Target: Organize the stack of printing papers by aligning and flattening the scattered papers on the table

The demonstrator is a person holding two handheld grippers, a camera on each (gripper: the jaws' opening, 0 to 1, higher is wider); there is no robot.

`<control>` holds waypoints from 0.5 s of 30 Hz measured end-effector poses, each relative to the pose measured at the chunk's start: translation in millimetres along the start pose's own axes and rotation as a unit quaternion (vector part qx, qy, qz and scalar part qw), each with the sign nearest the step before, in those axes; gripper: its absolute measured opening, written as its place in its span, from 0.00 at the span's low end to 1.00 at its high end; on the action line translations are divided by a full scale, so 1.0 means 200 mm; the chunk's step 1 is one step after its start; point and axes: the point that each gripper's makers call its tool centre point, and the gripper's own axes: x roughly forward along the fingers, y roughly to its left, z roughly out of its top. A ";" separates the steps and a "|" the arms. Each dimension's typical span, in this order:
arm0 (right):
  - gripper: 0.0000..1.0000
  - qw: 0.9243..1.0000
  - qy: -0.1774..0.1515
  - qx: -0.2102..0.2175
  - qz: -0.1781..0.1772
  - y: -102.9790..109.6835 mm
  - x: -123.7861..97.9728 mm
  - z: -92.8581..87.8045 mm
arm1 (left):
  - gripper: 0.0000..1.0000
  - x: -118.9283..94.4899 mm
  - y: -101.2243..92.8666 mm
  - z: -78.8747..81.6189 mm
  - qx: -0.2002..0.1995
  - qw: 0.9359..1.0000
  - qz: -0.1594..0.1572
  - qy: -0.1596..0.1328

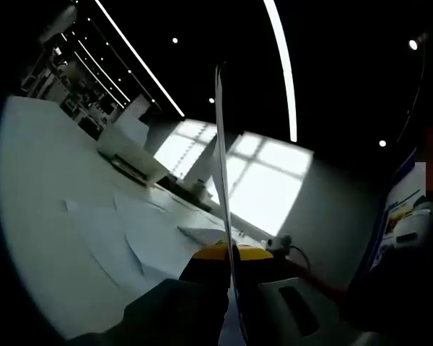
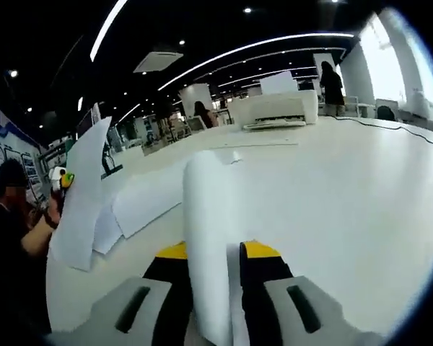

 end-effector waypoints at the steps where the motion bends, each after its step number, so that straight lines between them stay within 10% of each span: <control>1: 0.20 1.000 -0.001 0.007 0.006 0.00 0.00 0.00 | 0.06 0.00 0.00 0.00 0.000 1.000 0.000 0.000; 15: 0.20 0.999 -0.003 -0.028 0.027 0.06 -0.03 -0.02 | 0.06 -0.01 0.01 0.01 0.000 1.000 0.000 0.000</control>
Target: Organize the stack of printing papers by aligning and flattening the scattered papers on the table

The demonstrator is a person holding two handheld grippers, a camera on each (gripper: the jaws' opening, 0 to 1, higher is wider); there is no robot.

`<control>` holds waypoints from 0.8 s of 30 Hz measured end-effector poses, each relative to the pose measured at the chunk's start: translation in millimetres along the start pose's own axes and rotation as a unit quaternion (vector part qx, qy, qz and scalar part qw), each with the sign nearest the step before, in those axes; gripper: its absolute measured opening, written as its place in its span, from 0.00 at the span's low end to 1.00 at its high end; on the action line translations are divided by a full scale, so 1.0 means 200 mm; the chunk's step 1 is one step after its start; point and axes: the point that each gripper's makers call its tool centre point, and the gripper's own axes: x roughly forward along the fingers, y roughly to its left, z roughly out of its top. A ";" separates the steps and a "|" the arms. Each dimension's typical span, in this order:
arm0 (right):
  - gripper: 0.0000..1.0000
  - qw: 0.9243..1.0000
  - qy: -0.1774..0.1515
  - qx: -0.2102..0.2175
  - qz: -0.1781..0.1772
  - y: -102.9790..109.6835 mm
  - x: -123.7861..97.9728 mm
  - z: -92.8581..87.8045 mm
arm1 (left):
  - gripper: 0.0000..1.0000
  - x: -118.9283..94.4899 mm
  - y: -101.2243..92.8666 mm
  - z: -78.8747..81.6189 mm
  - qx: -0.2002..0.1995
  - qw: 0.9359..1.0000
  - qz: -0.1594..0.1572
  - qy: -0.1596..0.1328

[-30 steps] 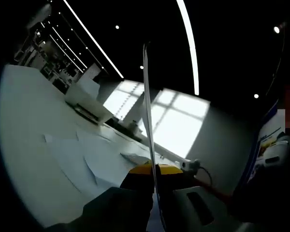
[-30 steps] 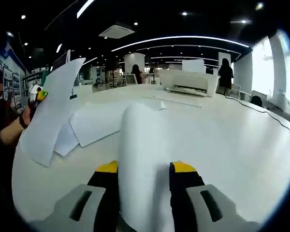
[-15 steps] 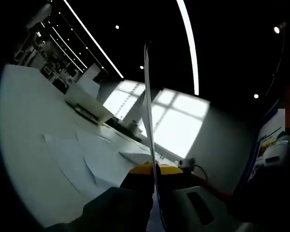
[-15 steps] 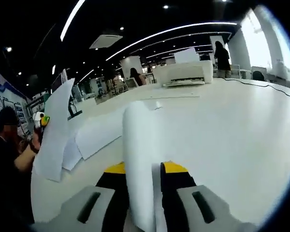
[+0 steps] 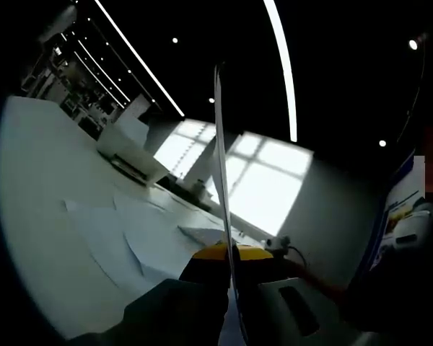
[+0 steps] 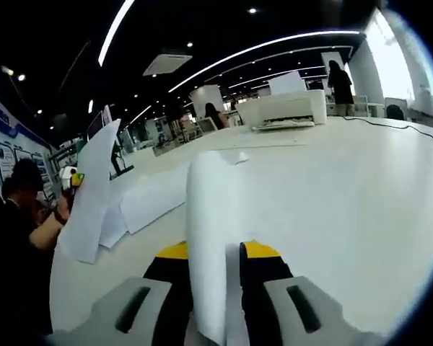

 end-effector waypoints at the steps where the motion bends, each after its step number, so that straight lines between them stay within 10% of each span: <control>1: 0.21 1.000 0.000 0.000 0.000 0.00 0.00 0.00 | 0.06 0.00 0.00 0.00 0.000 1.000 0.000 0.000; 24: 0.22 0.985 0.019 -0.162 0.049 0.08 -0.02 -0.05 | 0.06 0.00 -0.01 0.00 0.001 1.000 0.000 0.000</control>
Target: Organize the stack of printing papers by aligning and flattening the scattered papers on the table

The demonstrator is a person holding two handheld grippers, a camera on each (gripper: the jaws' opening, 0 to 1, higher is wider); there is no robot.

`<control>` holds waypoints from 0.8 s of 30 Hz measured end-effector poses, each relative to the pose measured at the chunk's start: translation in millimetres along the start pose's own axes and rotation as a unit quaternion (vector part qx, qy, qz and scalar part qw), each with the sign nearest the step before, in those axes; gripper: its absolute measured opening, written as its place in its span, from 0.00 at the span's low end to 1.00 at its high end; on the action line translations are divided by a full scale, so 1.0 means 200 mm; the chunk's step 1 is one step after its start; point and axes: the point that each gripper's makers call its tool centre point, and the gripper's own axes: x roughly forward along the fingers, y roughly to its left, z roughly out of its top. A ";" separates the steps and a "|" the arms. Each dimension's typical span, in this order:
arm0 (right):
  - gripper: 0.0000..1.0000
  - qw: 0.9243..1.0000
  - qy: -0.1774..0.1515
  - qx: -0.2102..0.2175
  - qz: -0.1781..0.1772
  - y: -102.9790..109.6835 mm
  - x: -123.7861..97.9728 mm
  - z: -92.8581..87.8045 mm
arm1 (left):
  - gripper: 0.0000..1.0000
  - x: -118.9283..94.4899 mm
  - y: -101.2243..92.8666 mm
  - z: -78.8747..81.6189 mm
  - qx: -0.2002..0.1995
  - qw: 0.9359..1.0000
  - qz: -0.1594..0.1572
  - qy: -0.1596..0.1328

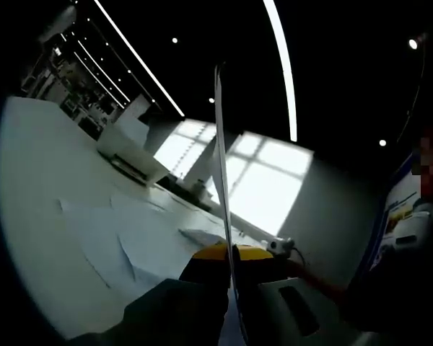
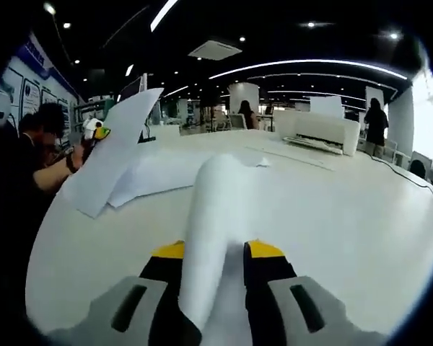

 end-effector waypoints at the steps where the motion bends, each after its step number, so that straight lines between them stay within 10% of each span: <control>1: 0.20 1.000 0.002 -0.010 0.003 0.02 0.00 0.01 | 0.06 0.00 0.00 0.00 0.000 1.000 0.000 0.000; 6: 0.21 0.998 -0.015 0.052 -0.016 0.01 0.00 0.05 | 0.06 0.00 0.00 0.00 -0.001 1.000 0.000 0.000; 12: 0.25 0.977 -0.027 0.212 0.003 -0.06 -0.03 0.05 | 0.06 0.00 -0.01 0.00 -0.002 1.000 0.001 -0.001; 21: 0.24 0.998 -0.002 0.059 0.002 -0.02 -0.02 0.00 | 0.06 0.00 -0.01 0.00 -0.002 1.000 0.001 -0.001; 24: 0.13 0.996 -0.015 0.088 -0.010 -0.04 -0.02 0.03 | 0.06 0.01 -0.01 0.00 -0.002 1.000 0.000 -0.001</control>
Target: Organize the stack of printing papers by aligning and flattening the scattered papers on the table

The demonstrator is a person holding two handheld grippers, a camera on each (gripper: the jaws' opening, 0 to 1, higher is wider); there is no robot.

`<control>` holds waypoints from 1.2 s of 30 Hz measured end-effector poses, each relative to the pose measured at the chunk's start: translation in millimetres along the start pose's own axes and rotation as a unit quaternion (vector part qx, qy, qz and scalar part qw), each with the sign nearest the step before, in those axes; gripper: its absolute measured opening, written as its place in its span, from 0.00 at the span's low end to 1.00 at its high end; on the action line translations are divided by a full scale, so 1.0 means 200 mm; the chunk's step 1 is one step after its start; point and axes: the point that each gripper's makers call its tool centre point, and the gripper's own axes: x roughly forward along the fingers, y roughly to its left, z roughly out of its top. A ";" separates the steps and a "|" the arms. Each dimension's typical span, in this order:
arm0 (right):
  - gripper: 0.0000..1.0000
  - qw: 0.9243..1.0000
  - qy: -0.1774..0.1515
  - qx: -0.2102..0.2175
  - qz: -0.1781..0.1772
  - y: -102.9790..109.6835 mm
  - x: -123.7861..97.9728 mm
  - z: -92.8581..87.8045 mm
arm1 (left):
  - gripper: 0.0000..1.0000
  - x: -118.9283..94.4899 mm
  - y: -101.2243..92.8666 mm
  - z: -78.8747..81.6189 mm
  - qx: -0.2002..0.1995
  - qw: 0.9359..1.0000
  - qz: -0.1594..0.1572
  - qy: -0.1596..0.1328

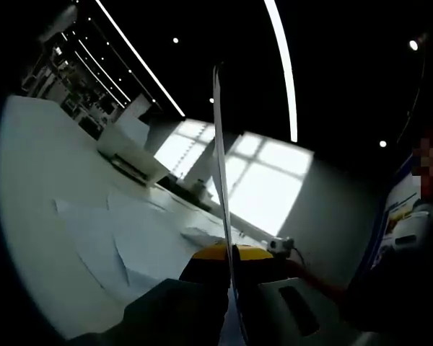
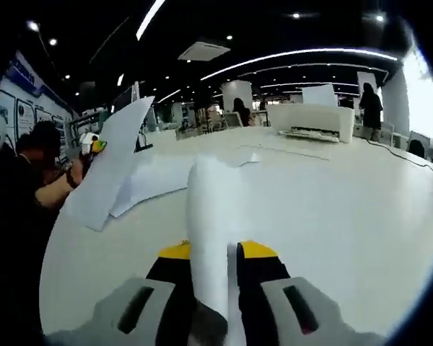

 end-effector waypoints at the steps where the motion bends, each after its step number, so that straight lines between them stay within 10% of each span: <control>1: 0.12 0.998 -0.017 0.056 -0.004 -0.01 0.00 0.03 | 0.06 0.00 0.00 0.00 0.000 1.000 0.000 0.000; 2: 0.12 0.991 -0.037 0.130 0.003 -0.02 -0.02 0.07 | 0.06 0.00 0.00 0.00 0.000 1.000 0.000 0.000; 8: 0.12 0.966 -0.053 0.253 0.014 -0.08 -0.06 0.09 | 0.06 0.00 0.00 0.00 0.000 1.000 0.000 0.000; 15: 0.10 0.949 -0.046 0.312 0.011 -0.09 -0.04 0.07 | 0.06 0.00 0.01 0.00 0.002 1.000 0.000 0.001; 19: 0.10 0.975 -0.035 0.216 0.041 0.00 -0.02 0.07 | 0.06 0.00 0.01 0.00 0.002 1.000 0.000 0.001; 36: 0.02 0.991 -0.078 0.073 0.085 0.10 -0.07 0.13 | 0.06 0.00 0.01 0.00 0.002 1.000 0.000 0.001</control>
